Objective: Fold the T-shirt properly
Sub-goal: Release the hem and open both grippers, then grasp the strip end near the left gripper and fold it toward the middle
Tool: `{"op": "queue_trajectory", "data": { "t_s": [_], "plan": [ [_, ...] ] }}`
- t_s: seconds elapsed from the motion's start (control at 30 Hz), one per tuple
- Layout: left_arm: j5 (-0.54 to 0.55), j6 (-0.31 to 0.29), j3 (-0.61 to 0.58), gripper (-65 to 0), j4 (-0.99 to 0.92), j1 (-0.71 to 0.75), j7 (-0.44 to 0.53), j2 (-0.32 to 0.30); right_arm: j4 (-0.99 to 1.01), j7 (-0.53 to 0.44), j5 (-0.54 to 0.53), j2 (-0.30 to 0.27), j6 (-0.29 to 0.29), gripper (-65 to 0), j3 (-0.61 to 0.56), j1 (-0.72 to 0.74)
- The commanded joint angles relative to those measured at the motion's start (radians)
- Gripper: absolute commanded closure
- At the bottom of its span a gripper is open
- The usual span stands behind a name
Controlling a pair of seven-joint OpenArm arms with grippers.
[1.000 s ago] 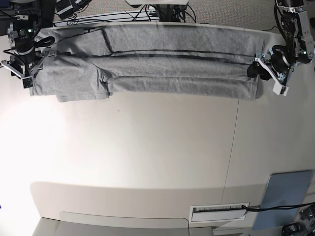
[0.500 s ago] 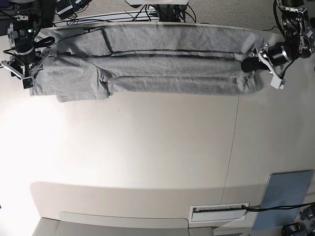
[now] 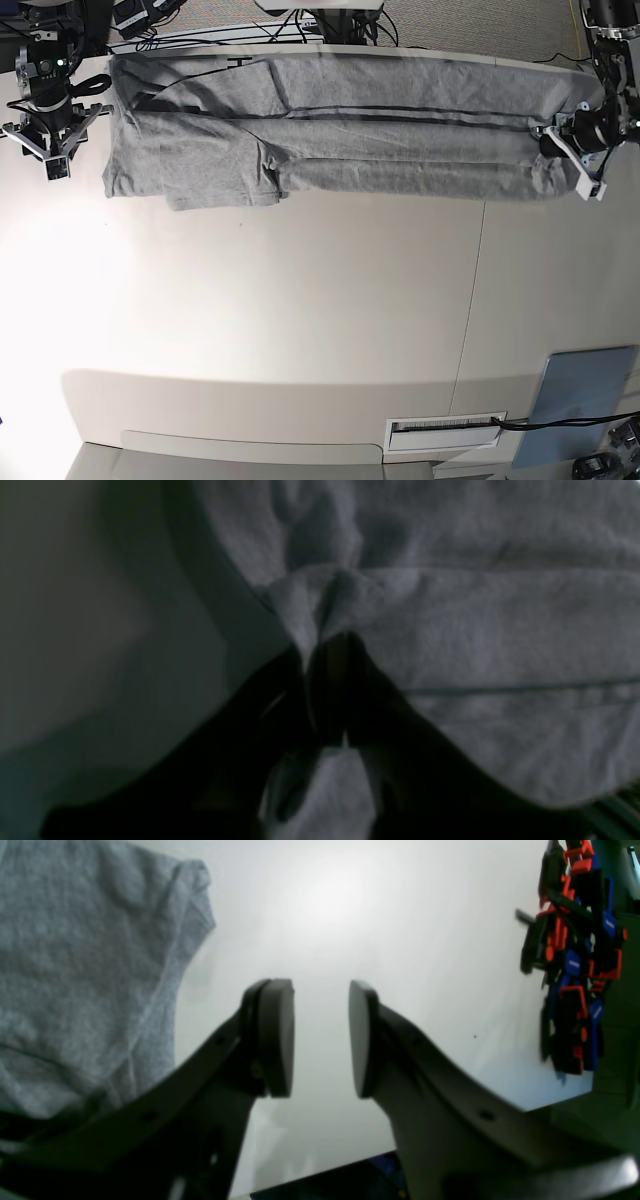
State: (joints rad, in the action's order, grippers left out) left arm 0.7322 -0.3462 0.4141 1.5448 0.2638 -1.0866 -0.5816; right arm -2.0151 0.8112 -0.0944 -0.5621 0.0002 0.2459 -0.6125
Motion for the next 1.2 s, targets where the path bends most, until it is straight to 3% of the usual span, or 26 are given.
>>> {"op": "queue_trajectory", "data": {
  "t_s": [0.0,0.2,0.33,0.47,0.53,0.83,1.13,1.17],
  "plan": [
    [0.024,0.009,0.008,0.0,0.056,-0.008,-0.010,-0.006,-0.014,-0.019,0.012,-0.017,-0.008,-18.9,0.011,0.000],
    [0.033,0.052,0.006,0.0,0.365,0.045,-0.034,0.148,-0.014,-0.019,0.012,-0.017,-0.008,-18.9,0.011,0.000],
    [0.066,0.051,-0.018,0.0,0.534,0.121,0.005,0.252,-0.014,-0.019,0.012,-0.017,-0.008,-18.9,0.011,0.000],
    [0.090,0.055,-0.122,0.0,0.595,0.160,0.037,0.329,-0.014,-0.021,0.011,-0.017,-0.008,-18.9,0.011,0.000],
    [0.068,0.085,-0.206,0.0,0.594,0.158,0.044,0.355,-0.014,-0.025,0.005,-0.016,-0.008,-18.9,0.011,0.000],
    [-0.120,0.198,-0.553,0.0,0.573,0.083,0.099,0.388,-0.014,-0.009,0.005,-0.017,-0.008,-18.9,0.011,0.000],
    [-0.191,0.196,-0.712,0.0,0.540,0.039,0.153,0.388,-0.014,0.000,0.005,-0.016,-0.008,-18.9,0.011,0.000],
    [-0.190,0.191,-0.721,-3.0,0.531,0.030,0.169,0.388,-0.014,0.003,0.005,-0.016,-0.008,-18.9,0.011,0.000]
  ]
}}
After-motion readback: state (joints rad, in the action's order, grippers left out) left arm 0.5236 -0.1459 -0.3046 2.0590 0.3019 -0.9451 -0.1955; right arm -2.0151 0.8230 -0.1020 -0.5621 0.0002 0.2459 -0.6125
